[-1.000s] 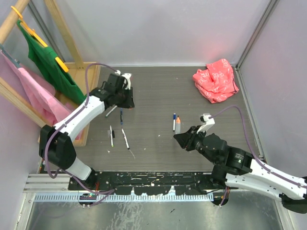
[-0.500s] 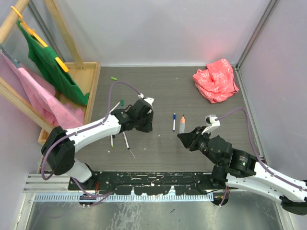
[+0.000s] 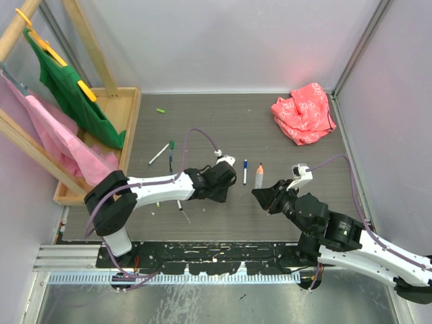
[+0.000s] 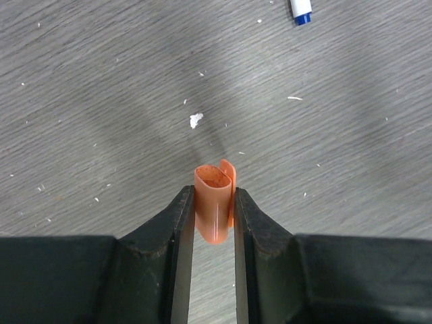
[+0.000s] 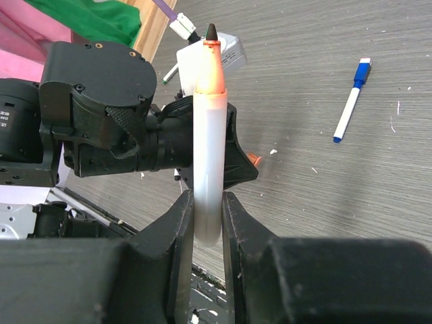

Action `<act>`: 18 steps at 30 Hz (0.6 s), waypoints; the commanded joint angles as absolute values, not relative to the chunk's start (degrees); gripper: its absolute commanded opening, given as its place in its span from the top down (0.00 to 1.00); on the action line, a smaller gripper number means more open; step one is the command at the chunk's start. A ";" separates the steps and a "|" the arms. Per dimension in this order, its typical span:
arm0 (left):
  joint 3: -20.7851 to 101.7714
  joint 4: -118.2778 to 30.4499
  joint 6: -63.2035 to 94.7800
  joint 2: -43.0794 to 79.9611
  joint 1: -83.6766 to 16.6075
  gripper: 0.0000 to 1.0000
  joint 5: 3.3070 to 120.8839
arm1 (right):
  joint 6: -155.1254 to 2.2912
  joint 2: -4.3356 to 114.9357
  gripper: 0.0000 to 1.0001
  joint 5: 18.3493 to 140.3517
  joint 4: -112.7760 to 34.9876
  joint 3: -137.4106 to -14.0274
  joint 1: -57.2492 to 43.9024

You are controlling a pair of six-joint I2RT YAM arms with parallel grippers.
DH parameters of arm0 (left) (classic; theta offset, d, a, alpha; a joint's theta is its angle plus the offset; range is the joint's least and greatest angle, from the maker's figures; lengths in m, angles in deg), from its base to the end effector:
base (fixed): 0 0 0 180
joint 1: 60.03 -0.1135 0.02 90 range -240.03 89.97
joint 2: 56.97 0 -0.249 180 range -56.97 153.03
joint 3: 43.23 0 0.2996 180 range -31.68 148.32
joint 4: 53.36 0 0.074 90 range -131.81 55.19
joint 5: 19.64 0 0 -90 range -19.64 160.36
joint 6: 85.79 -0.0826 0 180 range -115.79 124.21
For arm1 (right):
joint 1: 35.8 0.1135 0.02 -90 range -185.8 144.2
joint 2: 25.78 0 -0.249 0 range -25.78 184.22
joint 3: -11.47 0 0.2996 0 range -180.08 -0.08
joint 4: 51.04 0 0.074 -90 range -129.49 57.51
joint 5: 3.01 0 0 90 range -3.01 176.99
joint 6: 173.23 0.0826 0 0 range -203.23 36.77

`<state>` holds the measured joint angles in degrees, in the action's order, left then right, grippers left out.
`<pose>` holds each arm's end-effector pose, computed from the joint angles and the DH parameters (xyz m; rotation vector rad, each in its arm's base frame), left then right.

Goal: Insert the pens into the pen caps
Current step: Place the pen cap at the center of the board.

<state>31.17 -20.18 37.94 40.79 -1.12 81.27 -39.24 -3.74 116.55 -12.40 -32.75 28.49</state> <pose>0.2273 -0.3466 0.1120 0.4896 2.5315 -0.3903 0.1263 0.1684 0.2787 0.0334 1.9050 0.8432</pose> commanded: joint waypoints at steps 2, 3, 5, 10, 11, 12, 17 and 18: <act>33.07 -25.00 39.18 42.83 -0.06 0.80 83.63 | -37.80 -4.85 1.00 118.62 -13.03 -32.65 28.45; 33.16 -25.20 39.25 43.43 0.11 0.80 83.63 | -37.75 -4.86 1.00 118.63 -12.94 -32.74 28.45; 33.39 -25.39 39.38 44.50 0.25 0.79 83.50 | -37.68 -4.88 1.00 118.63 -12.63 -32.72 28.45; 33.80 -25.50 39.41 46.48 0.74 0.75 83.96 | -37.38 -5.19 1.00 118.80 -11.84 -32.90 28.45; 33.86 -25.48 39.41 46.69 0.77 0.75 84.04 | -37.37 -5.27 1.00 118.88 -11.81 -32.94 28.45; 33.91 -25.44 39.39 47.00 0.78 0.74 84.11 | -37.40 -5.36 1.00 118.89 -11.73 -32.93 28.45; 34.06 -25.19 39.36 46.81 0.74 0.62 84.41 | -37.35 -5.48 1.00 119.07 -11.54 -32.96 28.45; 34.05 -25.18 39.38 46.46 0.78 0.61 84.37 | -37.36 -5.43 1.00 119.11 -11.46 -33.01 28.45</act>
